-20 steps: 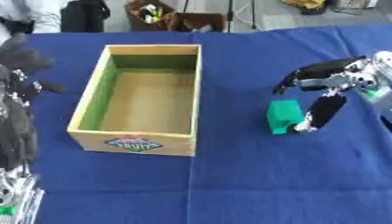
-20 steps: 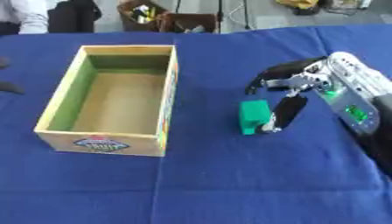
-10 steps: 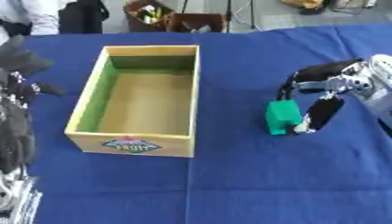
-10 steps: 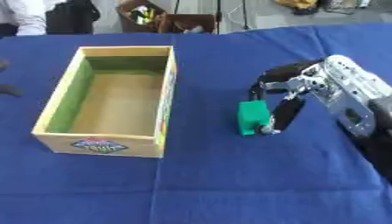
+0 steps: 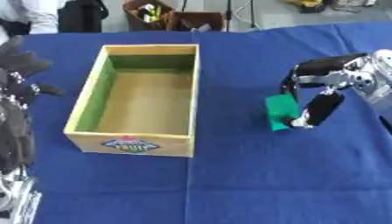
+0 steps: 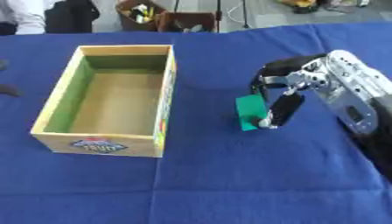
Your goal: Pick up objects on the table and place them in the box.
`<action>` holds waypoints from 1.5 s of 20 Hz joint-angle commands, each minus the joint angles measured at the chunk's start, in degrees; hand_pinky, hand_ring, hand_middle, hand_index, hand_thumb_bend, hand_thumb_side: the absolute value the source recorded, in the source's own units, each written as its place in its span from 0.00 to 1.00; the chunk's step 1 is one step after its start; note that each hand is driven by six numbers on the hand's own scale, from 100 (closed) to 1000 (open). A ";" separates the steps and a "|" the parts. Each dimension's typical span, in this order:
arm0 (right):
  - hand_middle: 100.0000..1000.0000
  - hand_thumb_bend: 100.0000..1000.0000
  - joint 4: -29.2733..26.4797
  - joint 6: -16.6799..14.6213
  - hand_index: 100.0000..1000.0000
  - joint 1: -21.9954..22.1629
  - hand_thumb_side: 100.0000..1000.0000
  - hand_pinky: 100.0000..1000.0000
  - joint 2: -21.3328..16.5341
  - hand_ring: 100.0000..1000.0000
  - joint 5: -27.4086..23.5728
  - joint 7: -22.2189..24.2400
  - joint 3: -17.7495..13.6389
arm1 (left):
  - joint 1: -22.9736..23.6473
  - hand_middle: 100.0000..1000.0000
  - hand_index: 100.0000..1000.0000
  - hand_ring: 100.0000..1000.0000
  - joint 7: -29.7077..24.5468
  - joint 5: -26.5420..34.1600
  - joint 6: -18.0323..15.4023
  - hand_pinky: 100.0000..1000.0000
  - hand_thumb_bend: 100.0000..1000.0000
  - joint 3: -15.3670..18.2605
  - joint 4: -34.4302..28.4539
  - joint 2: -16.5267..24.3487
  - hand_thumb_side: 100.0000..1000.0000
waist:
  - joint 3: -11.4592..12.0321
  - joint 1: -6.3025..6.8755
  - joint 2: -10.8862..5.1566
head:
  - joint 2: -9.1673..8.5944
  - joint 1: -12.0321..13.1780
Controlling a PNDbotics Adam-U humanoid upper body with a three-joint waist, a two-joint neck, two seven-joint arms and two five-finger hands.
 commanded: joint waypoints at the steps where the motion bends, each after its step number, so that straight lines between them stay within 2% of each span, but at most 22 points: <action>1: 0.40 0.03 -1.45 1.02 0.53 -0.64 0.33 0.78 -1.04 0.75 -0.83 -0.82 -1.26 | -0.26 0.87 0.70 0.71 -0.13 0.15 -0.01 0.43 0.00 0.13 -0.98 0.31 0.97 | 0.10 -0.06 -1.08 | -0.37 0.00; 3: 0.39 0.00 -1.96 1.82 0.50 -0.68 0.33 0.77 -1.03 0.74 -1.20 -1.83 -1.69 | -0.26 0.87 0.70 0.71 -0.17 0.15 0.00 0.43 0.00 0.12 -0.98 0.28 0.97 | 0.11 -0.09 -1.16 | -0.39 0.03; 5: 0.33 0.00 -2.75 2.88 0.43 -0.92 0.34 0.74 -0.96 0.69 -1.30 -3.32 -2.27 | -0.22 0.87 0.70 0.71 -0.15 0.15 0.01 0.43 0.00 0.16 -0.98 0.28 0.97 | 0.12 -0.13 -1.28 | -0.40 0.04; 9: 0.28 0.00 -3.94 4.86 0.36 -1.78 0.38 0.72 -0.39 0.66 -1.38 -5.97 -3.07 | -0.20 0.87 0.70 0.71 -0.17 0.19 0.02 0.43 0.00 0.14 -0.98 0.26 0.97 | 0.18 -0.19 -1.47 | -0.42 0.03; 18: 0.25 0.00 -6.27 5.85 0.32 -5.00 0.41 0.70 2.37 0.63 -0.80 -9.39 -4.55 | -0.15 0.87 0.70 0.71 -0.22 0.29 0.00 0.43 0.00 0.16 -0.98 0.32 0.97 | 0.27 -0.26 -1.96 | -0.21 -0.04; 24: 0.25 0.00 -6.42 6.10 0.31 -9.00 0.42 0.70 7.13 0.63 1.19 -10.85 -5.22 | -0.19 0.87 0.70 0.71 -0.32 0.43 0.02 0.44 0.00 0.05 -0.98 0.34 0.96 | 0.63 -0.41 -2.36 | -0.15 -0.30; 30: 0.24 0.00 -3.91 5.99 0.31 -13.56 0.42 0.70 13.21 0.63 3.54 -11.37 -5.31 | -0.19 0.87 0.70 0.71 -0.52 0.63 0.06 0.44 0.00 -0.13 -0.98 0.35 0.96 | 1.17 -0.62 -2.66 | -0.05 -0.85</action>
